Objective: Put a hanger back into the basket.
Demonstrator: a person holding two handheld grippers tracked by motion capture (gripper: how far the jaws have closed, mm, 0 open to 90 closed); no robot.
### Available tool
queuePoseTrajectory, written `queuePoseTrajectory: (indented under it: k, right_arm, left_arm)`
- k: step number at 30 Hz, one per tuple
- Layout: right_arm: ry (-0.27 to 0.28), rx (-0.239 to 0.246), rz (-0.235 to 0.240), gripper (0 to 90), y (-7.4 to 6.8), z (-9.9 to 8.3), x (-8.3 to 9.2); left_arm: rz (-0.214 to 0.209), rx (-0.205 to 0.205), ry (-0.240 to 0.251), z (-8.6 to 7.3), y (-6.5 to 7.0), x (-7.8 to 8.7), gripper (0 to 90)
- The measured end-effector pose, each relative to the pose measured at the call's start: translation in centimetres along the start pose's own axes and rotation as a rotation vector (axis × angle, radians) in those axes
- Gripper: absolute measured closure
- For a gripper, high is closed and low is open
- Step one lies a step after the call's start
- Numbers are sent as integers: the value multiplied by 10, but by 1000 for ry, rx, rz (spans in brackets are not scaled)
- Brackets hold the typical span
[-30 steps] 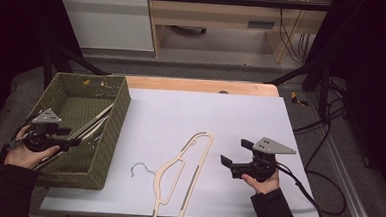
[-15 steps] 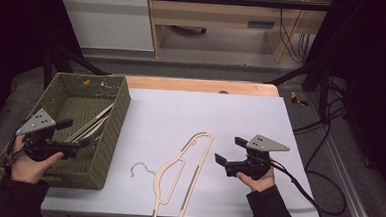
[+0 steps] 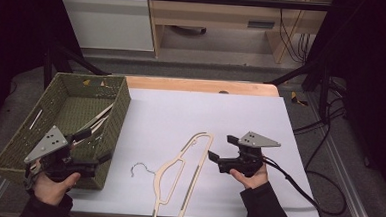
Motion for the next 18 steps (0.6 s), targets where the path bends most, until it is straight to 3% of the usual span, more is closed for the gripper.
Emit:
queuePoseTrajectory:
  k: [8,10,18]
  right_arm:
    - [-25,10,32,145,-14,0,-15]
    - [-30,6,49,157,-17,0,-19]
    - [-70,34,84,202,-34,-4,-37]
  left_arm:
    - [-58,0,-44,-20,24,-6,58]
    - [-52,-16,-67,-28,26,-8,58]
    - [-101,45,-102,-58,40,-12,63]
Point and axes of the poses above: each handheld gripper's, and its own axes: x roughly backward along the jaws, z roughly out of its top, y roughly to its right, the point moved 9 cm from there along -x, roughly forward along the jaws, and after that the axes turned 14 degrees about y, right-handed, at the moved point
